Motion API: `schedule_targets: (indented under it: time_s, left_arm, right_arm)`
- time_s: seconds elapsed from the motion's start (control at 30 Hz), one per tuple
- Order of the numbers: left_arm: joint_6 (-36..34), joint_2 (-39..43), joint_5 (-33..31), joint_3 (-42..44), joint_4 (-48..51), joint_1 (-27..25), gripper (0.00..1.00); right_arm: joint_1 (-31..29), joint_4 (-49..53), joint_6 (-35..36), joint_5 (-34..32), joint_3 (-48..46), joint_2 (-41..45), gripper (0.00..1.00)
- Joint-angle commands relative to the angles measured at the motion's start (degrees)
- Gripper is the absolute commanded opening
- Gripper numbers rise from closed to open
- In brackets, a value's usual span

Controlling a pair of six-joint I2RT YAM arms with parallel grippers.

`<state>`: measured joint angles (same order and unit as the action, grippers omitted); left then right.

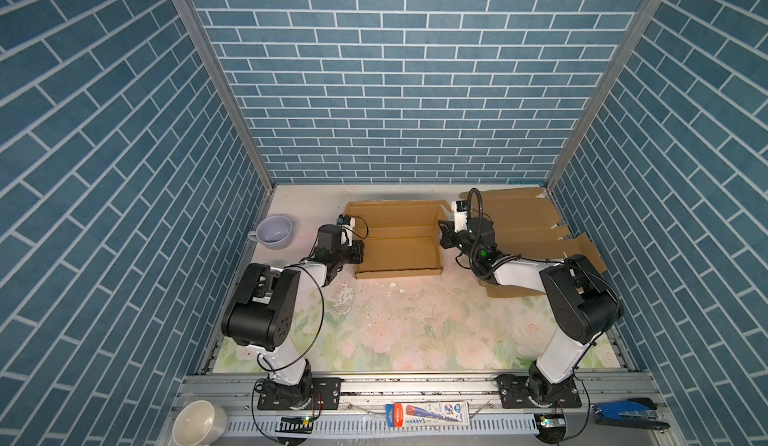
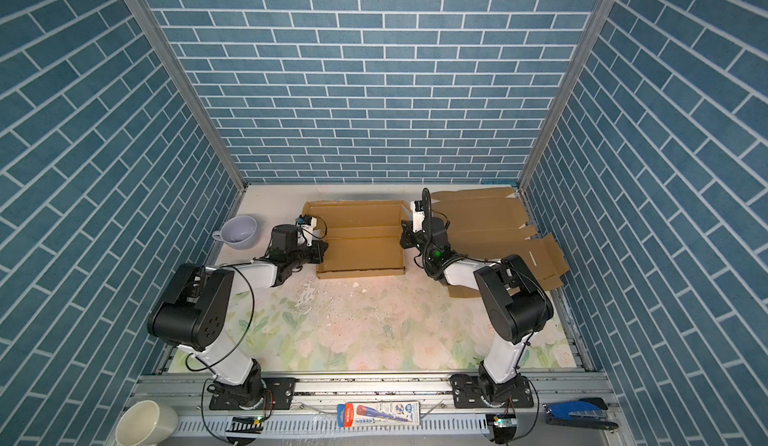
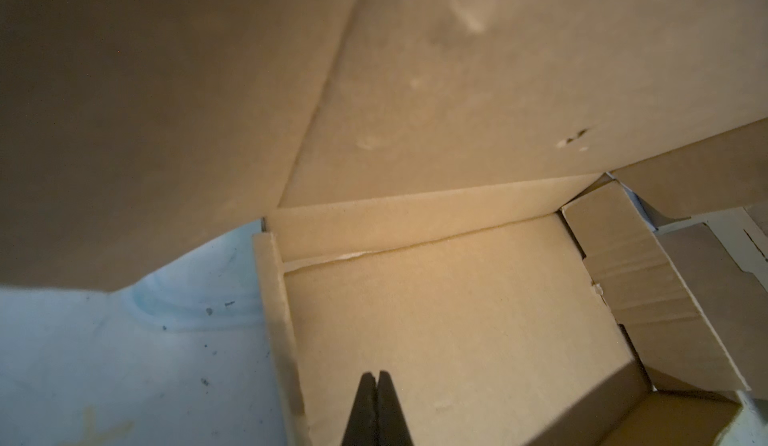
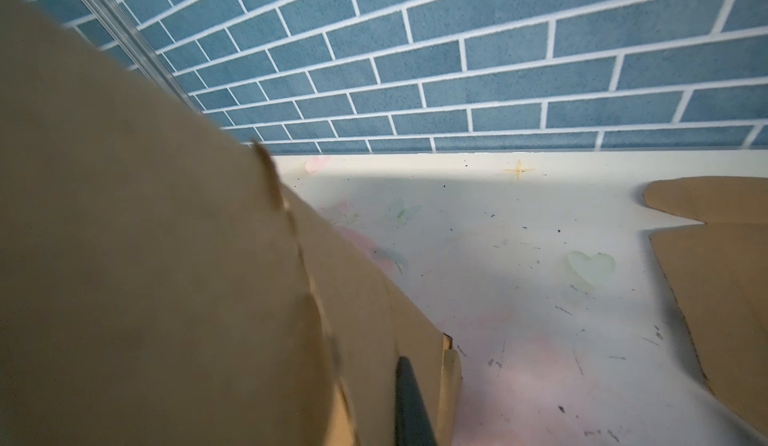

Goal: Fold the paper box

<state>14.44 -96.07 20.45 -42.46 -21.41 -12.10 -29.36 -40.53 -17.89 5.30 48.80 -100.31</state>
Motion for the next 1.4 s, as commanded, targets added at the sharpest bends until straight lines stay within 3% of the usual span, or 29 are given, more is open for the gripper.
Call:
schedule_targets:
  time_s: [0.0, 0.37, 0.67, 0.83, 1.13, 1.23, 1.37]
  left_arm:
    - [-2.71, 4.52, -0.21, -3.30, 7.98, -0.04, 0.07]
    - [-6.79, 13.57, 3.98, -4.90, 17.43, 5.01, 0.42]
    - [-9.37, 9.90, 7.35, -9.11, 12.90, 7.62, 0.55]
    - [-7.76, 5.65, 12.60, -12.39, 8.56, 12.84, 0.59]
    - [-12.33, -2.79, 21.93, -20.90, 5.65, 14.42, 0.62]
    - [-12.06, -5.88, 24.06, -24.13, 5.83, 14.91, 0.58]
    - [-10.63, -8.66, 26.66, -26.10, 5.94, 14.82, 0.46]
  right_arm:
    - [-0.08, 6.42, 6.18, -3.02, 2.68, 1.03, 0.00]
    - [1.50, 12.05, 13.89, 0.98, 6.52, 1.26, 0.00]
    - [1.61, 11.65, 13.68, 1.54, 7.10, 0.55, 0.00]
    - [2.01, 12.39, 13.80, 2.88, 7.71, 0.56, 0.00]
    - [3.29, 14.78, 14.62, 6.68, 9.79, -0.05, 0.00]
    - [3.55, 15.91, 15.02, 7.69, 10.84, -0.41, 0.00]
    - [3.55, 16.36, 15.25, 7.88, 11.76, -0.93, 0.00]
